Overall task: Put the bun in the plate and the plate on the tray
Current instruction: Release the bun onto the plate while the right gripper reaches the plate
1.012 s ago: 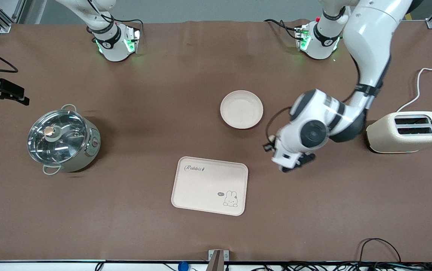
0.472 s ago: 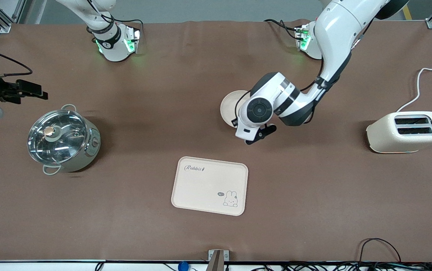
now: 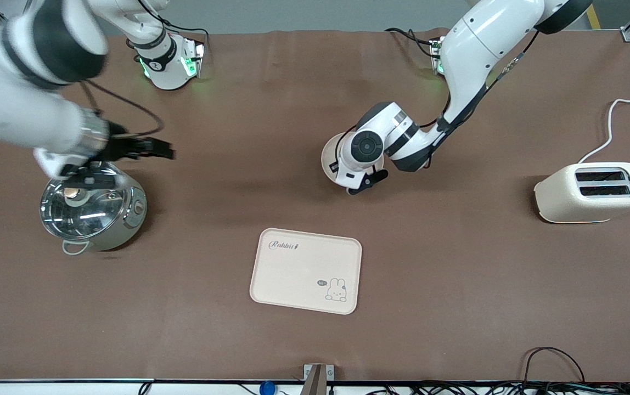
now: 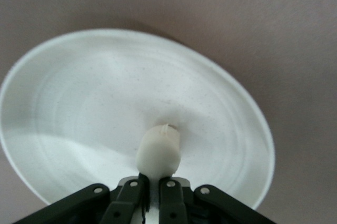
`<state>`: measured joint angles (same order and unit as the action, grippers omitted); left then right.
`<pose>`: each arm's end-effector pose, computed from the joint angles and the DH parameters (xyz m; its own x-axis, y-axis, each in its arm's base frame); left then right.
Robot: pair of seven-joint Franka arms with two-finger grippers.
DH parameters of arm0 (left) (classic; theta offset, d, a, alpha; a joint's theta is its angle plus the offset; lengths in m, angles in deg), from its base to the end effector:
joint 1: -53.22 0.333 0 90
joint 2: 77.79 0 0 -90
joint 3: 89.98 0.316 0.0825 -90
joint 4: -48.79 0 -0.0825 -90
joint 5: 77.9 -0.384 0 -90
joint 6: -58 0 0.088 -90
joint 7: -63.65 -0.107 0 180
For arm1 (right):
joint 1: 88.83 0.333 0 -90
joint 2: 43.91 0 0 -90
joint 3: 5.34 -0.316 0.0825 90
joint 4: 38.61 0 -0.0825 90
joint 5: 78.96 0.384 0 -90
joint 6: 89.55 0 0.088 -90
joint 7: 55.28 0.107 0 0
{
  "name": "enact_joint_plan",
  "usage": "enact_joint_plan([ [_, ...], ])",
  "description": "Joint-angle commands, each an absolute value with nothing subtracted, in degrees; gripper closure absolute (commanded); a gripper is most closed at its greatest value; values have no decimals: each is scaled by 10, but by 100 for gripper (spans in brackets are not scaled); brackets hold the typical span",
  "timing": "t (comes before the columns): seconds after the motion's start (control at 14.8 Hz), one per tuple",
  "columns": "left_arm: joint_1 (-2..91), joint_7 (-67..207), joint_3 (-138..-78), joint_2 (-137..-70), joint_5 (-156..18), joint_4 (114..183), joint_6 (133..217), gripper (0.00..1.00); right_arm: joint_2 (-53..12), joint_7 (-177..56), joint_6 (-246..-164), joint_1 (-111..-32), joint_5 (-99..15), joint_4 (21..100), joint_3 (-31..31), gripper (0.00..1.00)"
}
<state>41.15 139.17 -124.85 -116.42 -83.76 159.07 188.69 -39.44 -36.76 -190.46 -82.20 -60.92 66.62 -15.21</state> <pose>0.4178 -0.4329 0.1784 0.8212 0.4617 -0.3353 0.4543 -0.8846 -0.1052 0.5376 0.1855 0.4757 0.9647 -0.0842 -0.2495 -0.1453 -0.9605 -0.2374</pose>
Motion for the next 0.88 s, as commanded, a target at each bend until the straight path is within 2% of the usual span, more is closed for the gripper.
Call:
enact_joint_plan([
  [0.0, 414, 1427, -1251, -1162, -855, 1594, 1901, 5, -418, -316, -2072, -746, -556, 802, -144, 0],
  [0.07, 417, 1428, -1250, -1161, -855, 1594, 1901, 0, -417, -293, -2133, -718, -546, 830, -144, 0],
  [0.2, 426, 1429, -1251, -1152, -859, 1595, 1890, 0, -404, -277, -2232, -664, -516, 868, -144, 0],
  [0.47, 452, 1415, -1256, -1122, -861, 1592, 1823, 0, -325, -277, -2432, -559, -431, 914, -144, 0],
  [0.67, 453, 1413, -1256, -1117, -861, 1589, 1817, 0, -257, -278, -2543, -486, -381, 910, -144, 0],
  [0.81, 454, 1413, -1256, -1112, -861, 1587, 1800, 0, -230, -274, -2573, -467, -374, 903, -144, 0],
])
